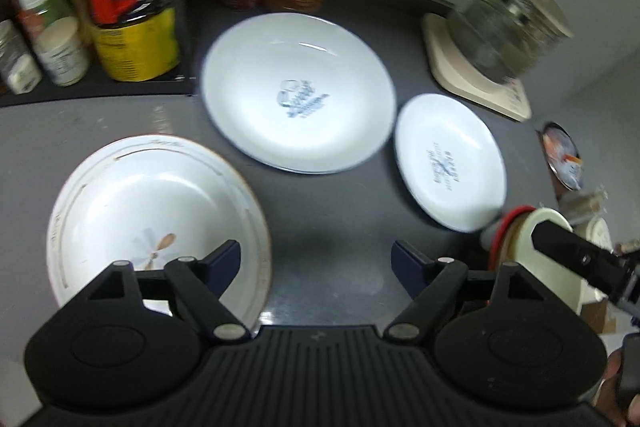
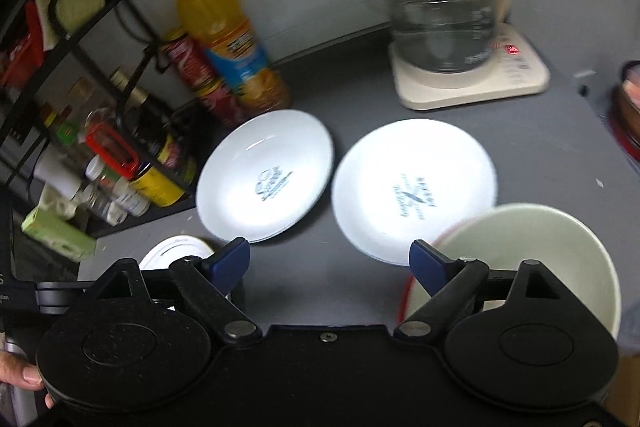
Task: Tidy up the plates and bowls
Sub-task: 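Move both grippers away from the bowls toward the white plates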
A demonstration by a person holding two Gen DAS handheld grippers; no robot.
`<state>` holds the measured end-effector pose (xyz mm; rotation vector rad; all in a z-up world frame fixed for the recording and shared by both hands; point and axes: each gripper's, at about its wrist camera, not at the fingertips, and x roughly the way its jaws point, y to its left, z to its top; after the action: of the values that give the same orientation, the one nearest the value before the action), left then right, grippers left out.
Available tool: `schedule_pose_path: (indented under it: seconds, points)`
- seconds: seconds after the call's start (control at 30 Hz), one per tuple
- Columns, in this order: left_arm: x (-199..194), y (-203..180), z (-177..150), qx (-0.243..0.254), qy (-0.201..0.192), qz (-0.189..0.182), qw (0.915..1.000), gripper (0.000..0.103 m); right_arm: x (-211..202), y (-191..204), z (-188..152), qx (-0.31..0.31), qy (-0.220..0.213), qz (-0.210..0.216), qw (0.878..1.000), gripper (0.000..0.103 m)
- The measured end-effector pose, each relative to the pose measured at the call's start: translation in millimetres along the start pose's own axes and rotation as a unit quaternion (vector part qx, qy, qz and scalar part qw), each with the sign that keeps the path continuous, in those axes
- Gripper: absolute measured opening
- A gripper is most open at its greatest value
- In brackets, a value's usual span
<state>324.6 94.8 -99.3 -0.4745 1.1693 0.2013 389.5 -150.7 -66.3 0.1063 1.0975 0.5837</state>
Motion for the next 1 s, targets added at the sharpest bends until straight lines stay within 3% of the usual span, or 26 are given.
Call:
schedule_pose_path:
  seconds: [0.47,1.0]
  points:
    - [-2,16,-3,-0.107,-0.016,0.051,0.9928,0.082,42,19,34,-0.134,0.071,0.062,0.986,0.094]
    - [1,5,-23,-0.218,-0.045,0.080,0.9716,0.081,65,18,49,-0.268,0.109,0.091,0.953,0.101]
